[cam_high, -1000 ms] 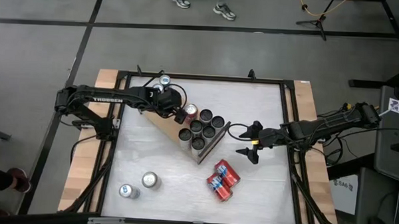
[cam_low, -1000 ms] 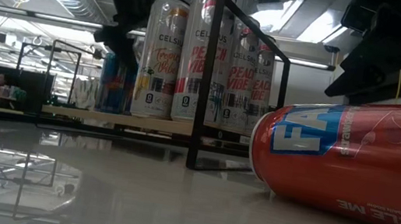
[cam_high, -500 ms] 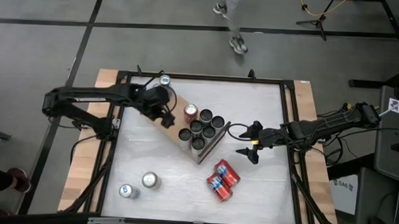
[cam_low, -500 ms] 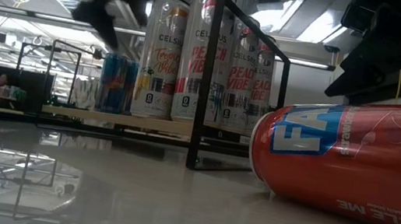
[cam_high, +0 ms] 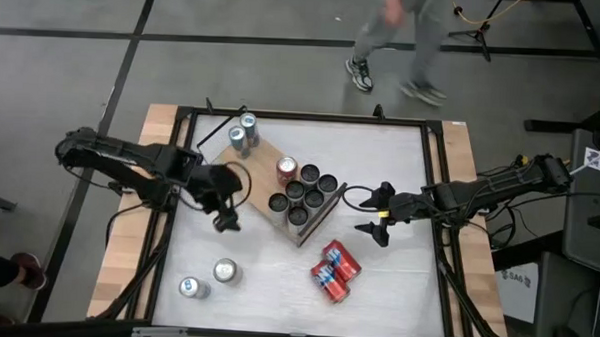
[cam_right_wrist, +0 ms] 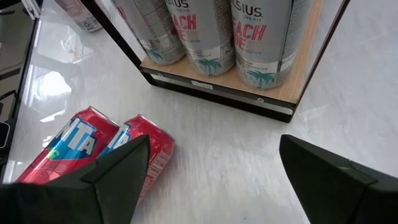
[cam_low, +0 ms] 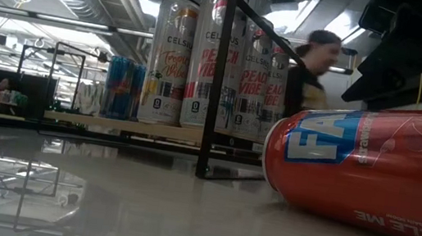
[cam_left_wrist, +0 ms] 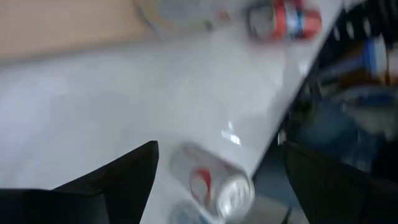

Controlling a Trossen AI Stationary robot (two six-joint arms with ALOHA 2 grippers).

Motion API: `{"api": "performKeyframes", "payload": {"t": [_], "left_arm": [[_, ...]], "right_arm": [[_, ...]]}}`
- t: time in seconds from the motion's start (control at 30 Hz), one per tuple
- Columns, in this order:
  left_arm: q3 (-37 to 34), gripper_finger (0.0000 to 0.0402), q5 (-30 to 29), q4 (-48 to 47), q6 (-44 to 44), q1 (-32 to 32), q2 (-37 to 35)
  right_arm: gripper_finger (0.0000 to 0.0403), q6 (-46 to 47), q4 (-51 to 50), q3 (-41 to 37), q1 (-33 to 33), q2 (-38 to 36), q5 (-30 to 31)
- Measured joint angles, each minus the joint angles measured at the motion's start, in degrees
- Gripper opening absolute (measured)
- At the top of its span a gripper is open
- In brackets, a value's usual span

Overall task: Place canned beverage on shelf
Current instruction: Put the blue soda can on the shelf aligned with the other blue soda cans

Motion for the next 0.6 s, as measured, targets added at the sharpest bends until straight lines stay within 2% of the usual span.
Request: {"api": "performKeyframes", "payload": {"t": [0.13,0.33,0.47,0.6], "left_arm": [[0.0,0.0336,3.5,-0.1,-5.8,-5.7,0.0],[0.0,0.0336,8.8,-0.1,-28.6,-14.0,0.0],[0.0,0.0336,8.1,-0.1,-41.3,-19.9,0.0],[0.0,0.0336,6.3,-0.1,-47.4,-25.5,1.0]], "right_arm": [[0.0353,0.0,0.0,0.0,0.0,0.0,0.0],[0.0353,0.0,0.0,0.0,0.0,0.0,0.0],[0.0353,0.0,0.0,0.0,0.0,0.0,0.0],[0.0353,0.0,0.0,0.0,0.0,0.0,0.0]]}}
